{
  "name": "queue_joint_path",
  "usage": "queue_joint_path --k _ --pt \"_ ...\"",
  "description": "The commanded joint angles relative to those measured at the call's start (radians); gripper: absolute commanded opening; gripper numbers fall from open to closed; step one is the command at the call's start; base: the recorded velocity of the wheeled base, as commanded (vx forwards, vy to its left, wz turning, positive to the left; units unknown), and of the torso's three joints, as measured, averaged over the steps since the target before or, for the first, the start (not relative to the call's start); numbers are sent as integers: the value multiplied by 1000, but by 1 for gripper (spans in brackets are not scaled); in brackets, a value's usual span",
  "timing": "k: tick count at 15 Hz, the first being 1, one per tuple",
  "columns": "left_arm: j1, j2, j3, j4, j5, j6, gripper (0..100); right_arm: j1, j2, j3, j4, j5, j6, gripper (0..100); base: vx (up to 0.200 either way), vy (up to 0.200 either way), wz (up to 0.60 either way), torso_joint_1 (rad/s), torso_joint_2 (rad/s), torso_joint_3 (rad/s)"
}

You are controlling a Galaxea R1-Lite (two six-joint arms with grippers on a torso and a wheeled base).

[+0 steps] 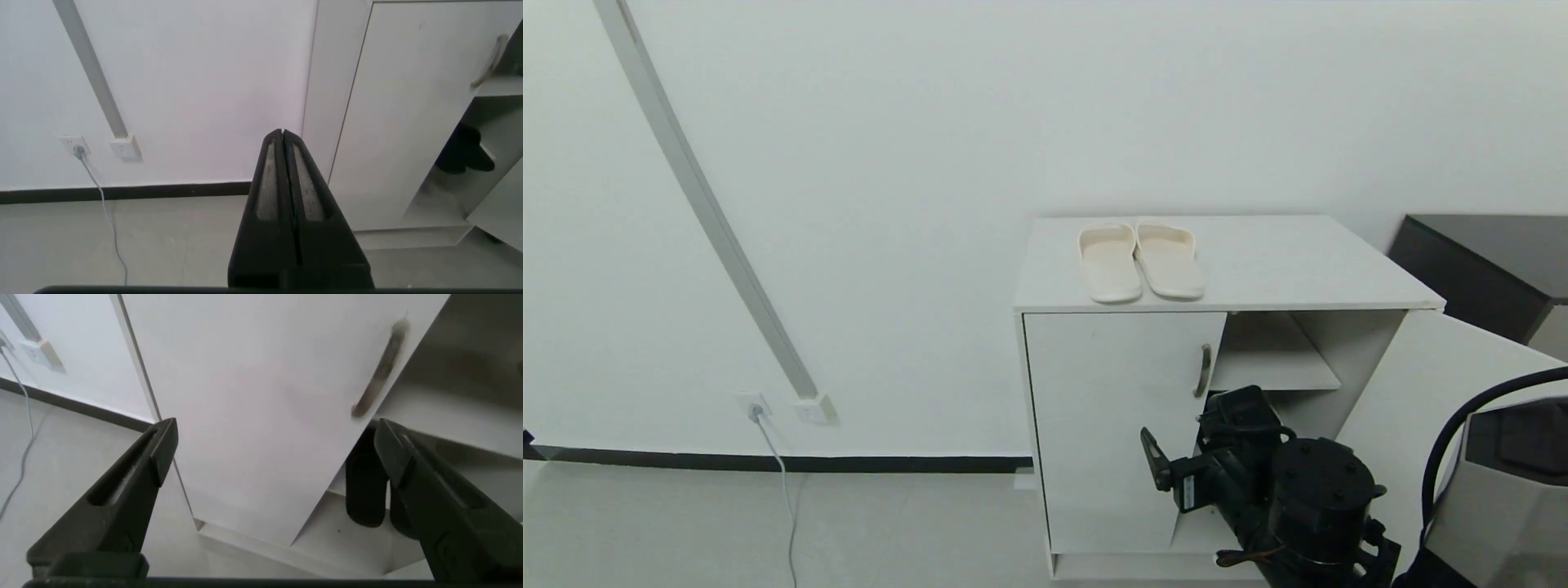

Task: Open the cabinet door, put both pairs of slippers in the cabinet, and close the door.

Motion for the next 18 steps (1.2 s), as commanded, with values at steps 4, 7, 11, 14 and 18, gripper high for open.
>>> queue_joint_path --k 4,7,11,14,18 --pt "0 1 0 0 0 0 0 0 12 0 -3 1 0 100 0 0 0 243 -568 -331" --pt "0 1 0 0 0 0 0 0 12 0 -3 2 1 100 0 0 0 271 -601 -343" --pt "0 1 0 0 0 0 0 -1 28 8 -13 2 4 100 0 0 0 205 -453 -250" --pt "0 1 0 0 0 1 0 -23 46 -10 -19 2 -2 100 0 0 0 70 -148 -85" --pt "0 1 0 0 -2 5 0 -70 -46 -266 336 1 11 100 0 0 0 0 0 0"
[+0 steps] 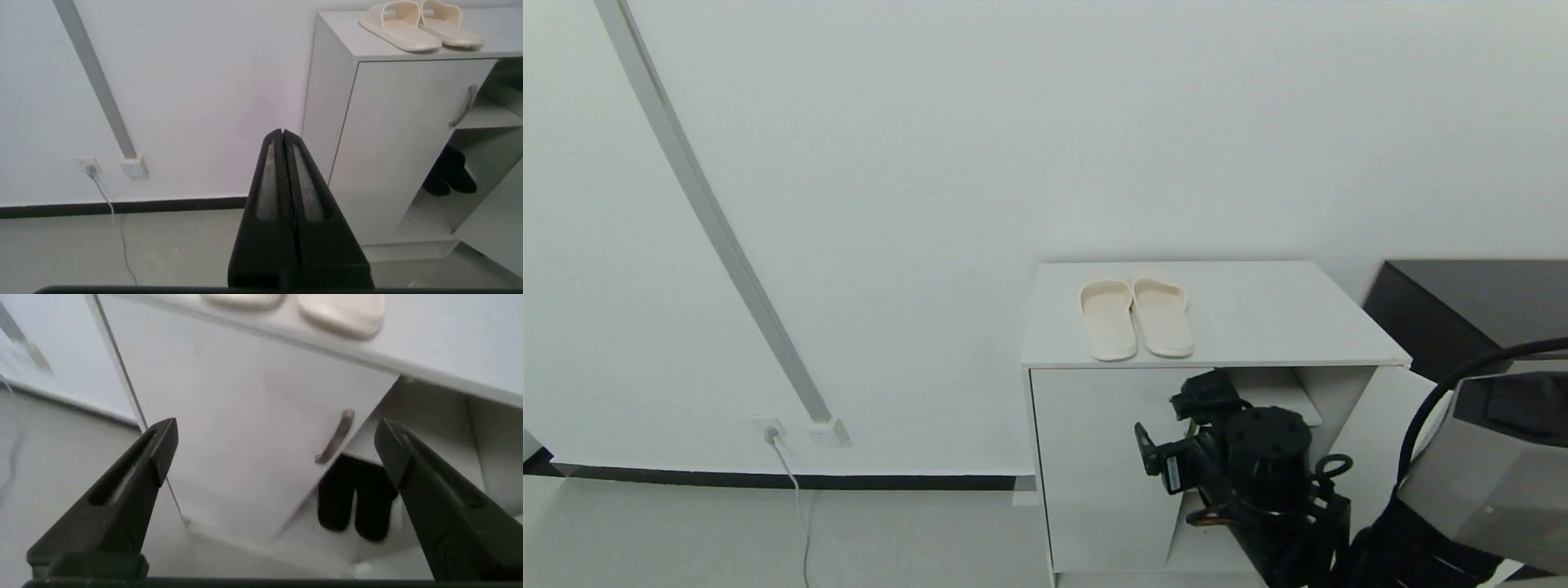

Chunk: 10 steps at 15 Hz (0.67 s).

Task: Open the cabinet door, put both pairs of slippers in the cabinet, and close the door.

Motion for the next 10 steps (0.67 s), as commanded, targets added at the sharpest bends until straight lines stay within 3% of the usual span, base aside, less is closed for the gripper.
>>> queue_joint_path --k 1,3,5,9,10 --pt "0 1 0 0 1 0 0 -21 -146 -255 372 1 88 100 0 0 0 0 0 0" --pt "0 1 0 0 1 -2 0 -21 -158 -465 648 -1 185 100 0 0 0 0 0 0" --pt "0 1 0 0 1 -2 0 -21 -157 -568 766 -1 231 100 0 0 0 0 0 0" --pt "0 1 0 0 -2 0 0 -21 -157 -573 791 -2 237 100 0 0 0 0 0 0" --pt "0 1 0 0 -2 0 0 -21 -152 -566 791 -2 239 100 200 0 0 -2 2 7"
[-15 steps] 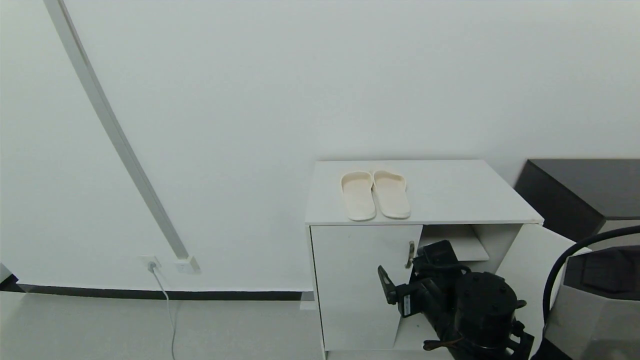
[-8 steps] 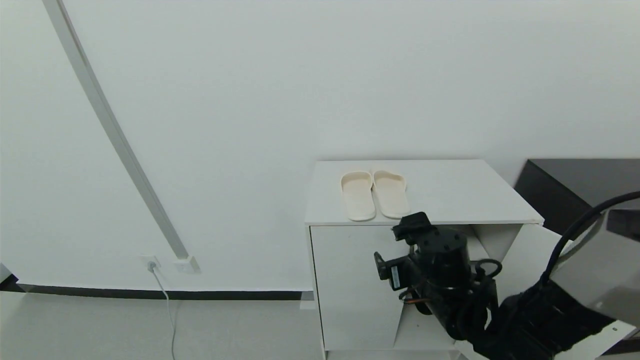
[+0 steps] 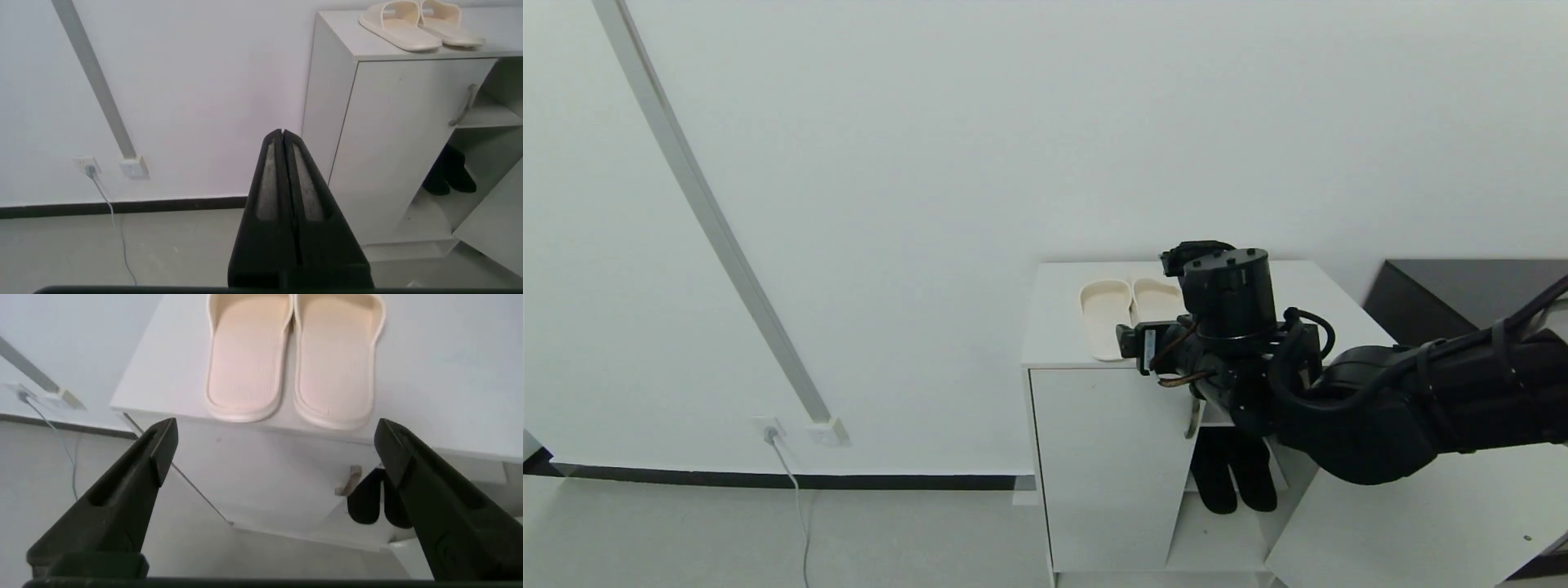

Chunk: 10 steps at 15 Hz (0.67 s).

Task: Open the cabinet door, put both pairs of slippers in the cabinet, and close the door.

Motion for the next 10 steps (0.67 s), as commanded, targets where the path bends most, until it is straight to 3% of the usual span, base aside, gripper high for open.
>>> queue_joint_path --k 1,10 --pt "0 1 -2 1 -1 2 0 2 0 10 -4 -1 1 100 200 0 0 -2 -2 2" --pt "0 1 0 0 1 -1 0 4 72 63 -7 -1 61 100 200 0 0 5 1 3"
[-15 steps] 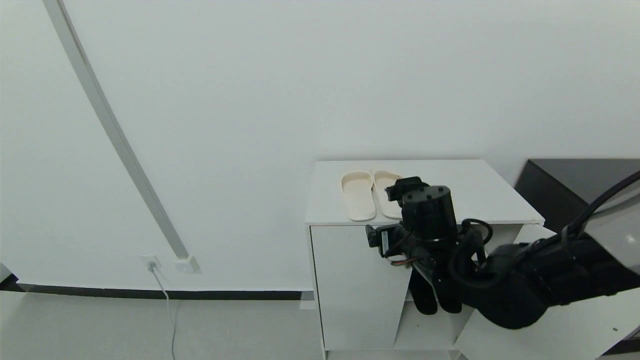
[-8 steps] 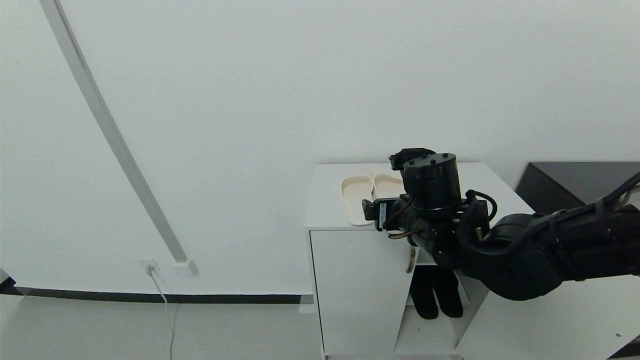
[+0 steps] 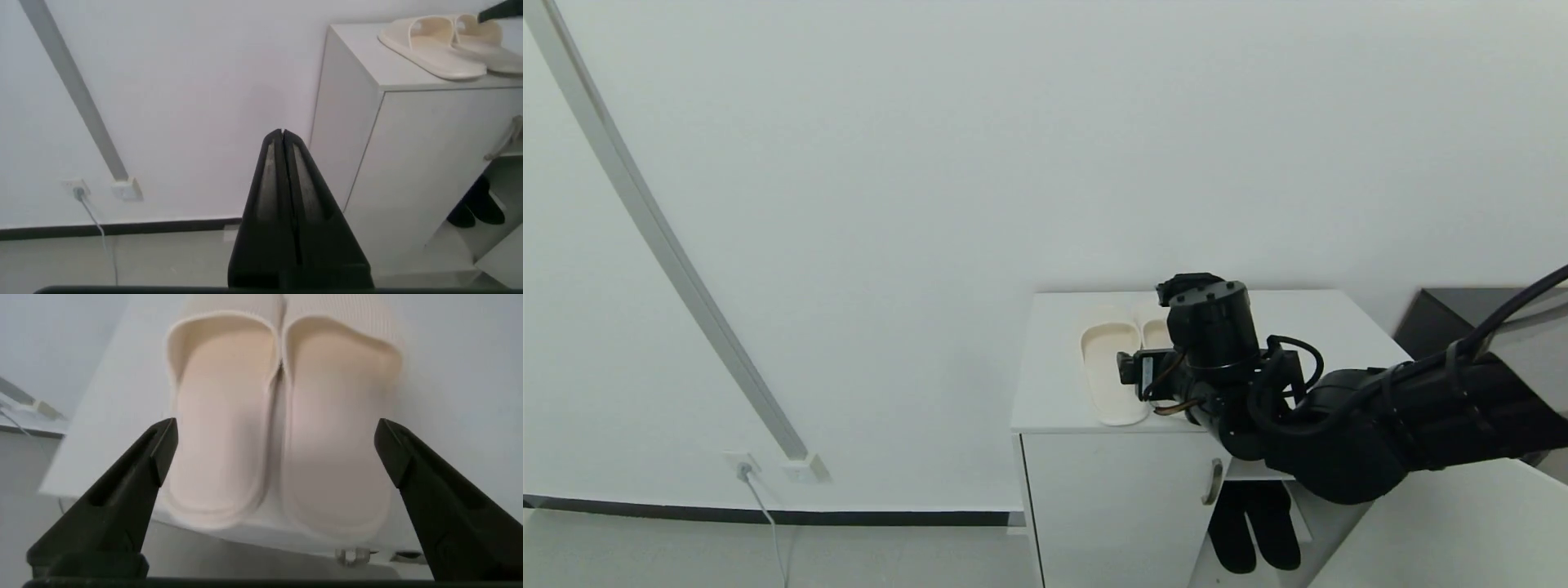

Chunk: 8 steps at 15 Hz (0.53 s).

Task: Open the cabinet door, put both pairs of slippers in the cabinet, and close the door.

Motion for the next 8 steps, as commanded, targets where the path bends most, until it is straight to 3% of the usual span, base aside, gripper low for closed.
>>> queue_joint_path --k 1,8 --pt "0 1 0 -1 0 -1 0 2 37 12 -1 3 9 100 200 0 0 7 -2 2" --pt "0 1 0 -1 0 -1 0 -38 212 -106 -96 6 -25 100 0 0 0 0 0 0"
